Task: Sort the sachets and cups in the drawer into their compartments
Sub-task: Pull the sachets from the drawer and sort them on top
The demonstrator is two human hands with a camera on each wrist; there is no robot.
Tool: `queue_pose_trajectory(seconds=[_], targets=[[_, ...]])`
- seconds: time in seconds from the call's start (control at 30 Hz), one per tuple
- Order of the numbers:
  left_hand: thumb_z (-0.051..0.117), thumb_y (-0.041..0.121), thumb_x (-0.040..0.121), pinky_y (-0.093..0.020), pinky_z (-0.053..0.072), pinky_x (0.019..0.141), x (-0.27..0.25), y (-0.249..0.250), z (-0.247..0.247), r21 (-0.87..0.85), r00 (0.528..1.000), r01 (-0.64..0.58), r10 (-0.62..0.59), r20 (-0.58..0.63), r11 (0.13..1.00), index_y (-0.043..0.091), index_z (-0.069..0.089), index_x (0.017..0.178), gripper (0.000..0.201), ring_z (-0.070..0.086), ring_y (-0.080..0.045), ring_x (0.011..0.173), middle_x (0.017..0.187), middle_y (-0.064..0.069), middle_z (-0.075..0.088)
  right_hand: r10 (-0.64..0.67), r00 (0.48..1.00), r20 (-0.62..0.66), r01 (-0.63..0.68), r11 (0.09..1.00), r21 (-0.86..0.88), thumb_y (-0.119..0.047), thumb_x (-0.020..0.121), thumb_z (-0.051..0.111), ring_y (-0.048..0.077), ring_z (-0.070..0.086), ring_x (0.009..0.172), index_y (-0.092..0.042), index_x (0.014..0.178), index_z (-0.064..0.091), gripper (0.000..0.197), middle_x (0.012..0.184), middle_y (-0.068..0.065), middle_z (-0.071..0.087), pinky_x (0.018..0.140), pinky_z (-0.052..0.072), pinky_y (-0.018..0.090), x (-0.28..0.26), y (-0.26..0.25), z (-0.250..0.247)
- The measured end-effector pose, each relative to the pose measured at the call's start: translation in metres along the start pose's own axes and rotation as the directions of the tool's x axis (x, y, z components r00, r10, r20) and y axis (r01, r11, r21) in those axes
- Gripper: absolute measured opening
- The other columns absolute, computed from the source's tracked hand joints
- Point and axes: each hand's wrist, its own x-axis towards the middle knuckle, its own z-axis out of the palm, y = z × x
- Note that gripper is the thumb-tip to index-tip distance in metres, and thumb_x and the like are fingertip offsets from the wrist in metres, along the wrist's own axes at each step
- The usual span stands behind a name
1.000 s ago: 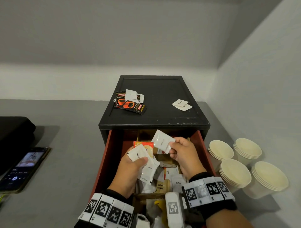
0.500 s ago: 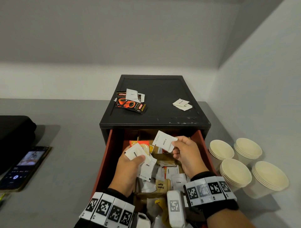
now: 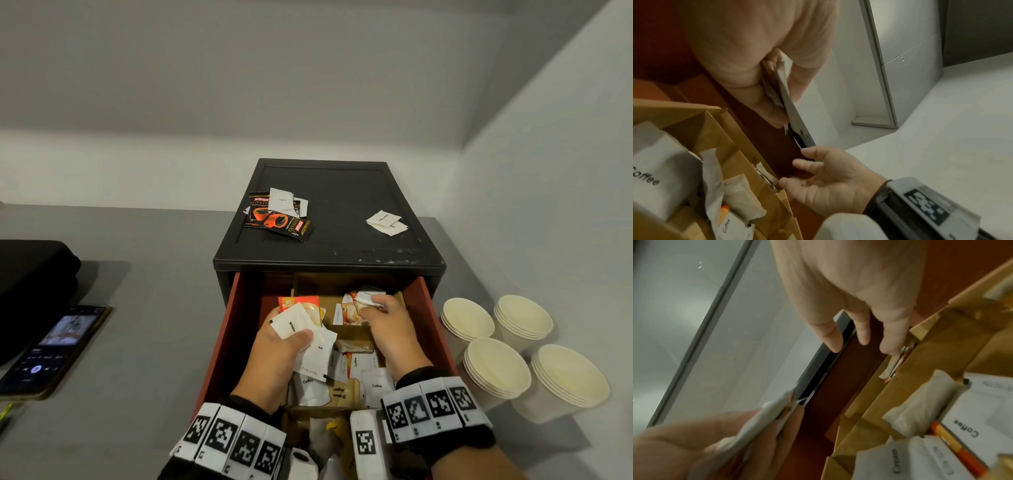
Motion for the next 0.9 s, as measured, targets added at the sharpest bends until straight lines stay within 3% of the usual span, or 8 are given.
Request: queue_pose_trajectory(seconds=[0.17, 0.37, 0.47, 0.53, 0.6, 0.73, 0.83, 0.9], targets=[[0.051, -0.016, 0.084, -0.033, 0.054, 0.073, -0.004, -0.001, 0.003, 0.045, 0.986, 0.025, -0.032, 0.164, 0.999, 0.012, 0.057, 0.113, 0.041, 0.066, -0.026, 0.087, 0.099, -0.015, 0.067, -0.182, 0.927, 0.329, 0.212, 0.975, -0.059, -0.021, 0.090, 0.060, 0.017, 0.062, 0.097, -0.025, 0.101, 0.062, 0.012, 0.102, 0.000, 0.066, 0.086, 0.052, 0.033, -0.029, -0.014, 0.010], [0.050, -0.020, 0.083, -0.034, 0.053, 0.075, -0.001, -0.002, 0.002, 0.014, 0.986, 0.060, -0.062, 0.156, 0.998, 0.017, 0.053, 0.121, 0.053, 0.063, -0.026, 0.091, 0.104, -0.015, 0.064, -0.101, 0.991, 0.092, 0.092, 0.991, 0.097, -0.006, 0.094, 0.048, 0.009, 0.051, 0.059, -0.012, 0.103, 0.059, 0.015, 0.073, 0.002, 0.057, 0.053, 0.044, 0.020, -0.010, -0.009, -0.002], [0.050, -0.018, 0.083, -0.035, 0.052, 0.075, 0.000, -0.001, 0.001, 0.007, 0.992, 0.045, -0.046, 0.116, 0.999, 0.018, 0.056, 0.118, 0.050, 0.061, -0.027, 0.094, 0.106, -0.015, 0.062, 0.065, 0.996, -0.057, -0.038, 0.923, 0.384, 0.002, 0.091, 0.050, 0.018, 0.060, 0.081, -0.012, 0.112, 0.053, 0.025, 0.089, 0.008, 0.058, 0.075, 0.053, 0.029, 0.007, -0.002, -0.008], [0.050, -0.018, 0.083, -0.034, 0.052, 0.073, 0.000, -0.001, 0.001, -0.009, 0.993, 0.035, -0.034, 0.113, 0.999, 0.021, 0.057, 0.115, 0.050, 0.060, -0.028, 0.097, 0.110, -0.015, 0.061, 0.096, 0.990, -0.103, -0.050, 0.923, 0.382, -0.002, 0.087, 0.055, 0.025, 0.060, 0.101, -0.015, 0.126, 0.048, 0.041, 0.108, 0.012, 0.061, 0.096, 0.048, 0.041, 0.013, 0.005, -0.006], [0.049, -0.019, 0.083, -0.033, 0.053, 0.071, 0.000, 0.000, 0.002, -0.036, 0.994, 0.028, -0.024, 0.106, 0.999, 0.025, 0.057, 0.107, 0.051, 0.061, -0.025, 0.095, 0.109, -0.012, 0.061, 0.097, 0.991, -0.092, -0.061, 0.942, 0.330, -0.013, 0.083, 0.059, 0.028, 0.059, 0.110, -0.020, 0.133, 0.044, 0.052, 0.122, 0.012, 0.059, 0.099, 0.046, 0.048, 0.015, 0.008, -0.003], [0.047, -0.023, 0.081, -0.037, 0.054, 0.077, 0.000, 0.000, 0.003, -0.053, 0.993, 0.019, -0.012, 0.115, 0.998, 0.027, 0.052, 0.113, 0.060, 0.060, -0.027, 0.104, 0.114, -0.009, 0.060, -0.015, 0.994, 0.109, 0.001, 0.992, 0.129, -0.017, 0.091, 0.056, 0.018, 0.057, 0.108, -0.019, 0.125, 0.054, 0.035, 0.118, 0.002, 0.058, 0.094, 0.049, 0.037, -0.003, 0.001, 0.001], [0.045, -0.026, 0.080, -0.033, 0.055, 0.070, 0.001, -0.003, 0.002, -0.052, 0.992, 0.010, -0.003, 0.127, 0.999, 0.022, 0.049, 0.122, 0.064, 0.060, -0.024, 0.095, 0.115, -0.012, 0.058, -0.144, 0.903, 0.406, 0.158, 0.987, -0.001, -0.022, 0.088, 0.063, 0.005, 0.058, 0.078, -0.022, 0.109, 0.060, 0.022, 0.100, -0.002, 0.064, 0.064, 0.048, 0.020, -0.022, -0.007, 0.008], [0.042, -0.027, 0.080, -0.029, 0.054, 0.064, 0.001, -0.002, 0.001, -0.064, 0.989, 0.014, -0.004, 0.147, 0.998, 0.021, 0.049, 0.122, 0.064, 0.061, -0.021, 0.088, 0.112, -0.012, 0.058, -0.202, 0.876, 0.439, 0.226, 0.974, -0.002, -0.017, 0.083, 0.069, 0.005, 0.056, 0.069, -0.022, 0.104, 0.059, 0.023, 0.091, -0.001, 0.063, 0.056, 0.044, 0.016, -0.023, -0.005, 0.011]])
